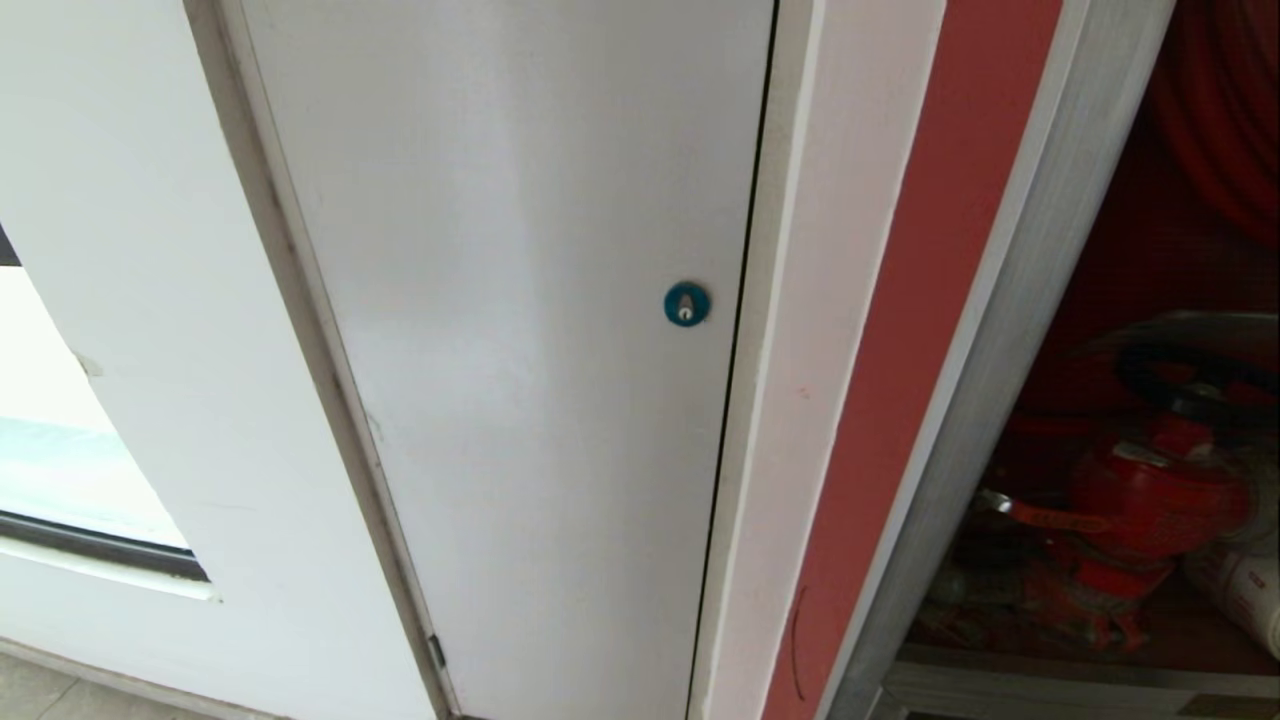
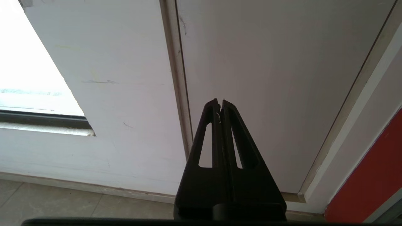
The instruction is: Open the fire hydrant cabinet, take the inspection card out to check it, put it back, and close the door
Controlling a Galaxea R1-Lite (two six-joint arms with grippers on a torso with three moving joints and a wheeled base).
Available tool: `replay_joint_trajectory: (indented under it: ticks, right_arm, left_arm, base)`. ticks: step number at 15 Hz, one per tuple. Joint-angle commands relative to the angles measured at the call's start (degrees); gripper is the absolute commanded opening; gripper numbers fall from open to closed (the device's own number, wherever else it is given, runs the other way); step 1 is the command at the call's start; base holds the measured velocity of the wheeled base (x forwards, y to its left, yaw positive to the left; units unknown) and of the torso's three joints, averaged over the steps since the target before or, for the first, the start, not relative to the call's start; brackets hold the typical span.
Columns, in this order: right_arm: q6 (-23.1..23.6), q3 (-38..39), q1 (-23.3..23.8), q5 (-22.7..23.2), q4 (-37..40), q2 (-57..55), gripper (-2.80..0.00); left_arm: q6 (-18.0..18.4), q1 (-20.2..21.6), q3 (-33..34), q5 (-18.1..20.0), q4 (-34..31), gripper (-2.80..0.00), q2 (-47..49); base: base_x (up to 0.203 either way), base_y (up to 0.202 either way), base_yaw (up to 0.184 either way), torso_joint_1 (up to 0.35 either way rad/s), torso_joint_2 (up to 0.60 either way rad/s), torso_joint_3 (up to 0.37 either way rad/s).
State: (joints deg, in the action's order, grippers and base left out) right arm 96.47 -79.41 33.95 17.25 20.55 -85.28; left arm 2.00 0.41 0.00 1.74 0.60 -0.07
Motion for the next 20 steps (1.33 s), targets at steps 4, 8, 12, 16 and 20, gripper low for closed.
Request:
replay_joint_trajectory:
  ticks: [4, 8, 12, 16, 20]
  right_arm:
    - [0.6, 2.2, 0.1, 0.0, 0.2, 2.6, 0.0]
    - [0.8, 4.7, 0.2, 0.0, 0.2, 4.5, 0.0]
    - [0.7, 5.9, 0.2, 0.0, 0.2, 5.7, 0.0]
    - [0.6, 5.8, 0.2, 0.1, 0.1, 6.0, 0.0]
    - [0.4, 5.7, 0.2, 0.2, 0.1, 6.0, -2.8]
  left_arm:
    - [0.0, 0.0, 0.4, 0.0, 0.0, -2.8, 0.1]
    - [0.0, 0.0, 0.4, 0.0, 0.0, -2.8, 0.1]
    - [0.0, 0.0, 0.4, 0.0, 0.0, -2.8, 0.1]
    - [0.0, 0.0, 0.4, 0.0, 0.0, -2.8, 0.1]
    - [0.0, 0.0, 0.4, 0.0, 0.0, -2.8, 0.1]
  base:
    - [0.0, 0.0, 0.0, 0.0, 0.0, 0.0]
    - [0.0, 0.0, 0.0, 0.0, 0.0, 0.0]
    - [0.0, 0.0, 0.0, 0.0, 0.0, 0.0]
    - [0.0, 0.0, 0.0, 0.0, 0.0, 0.0]
    - [0.0, 0.0, 0.0, 0.0, 0.0, 0.0]
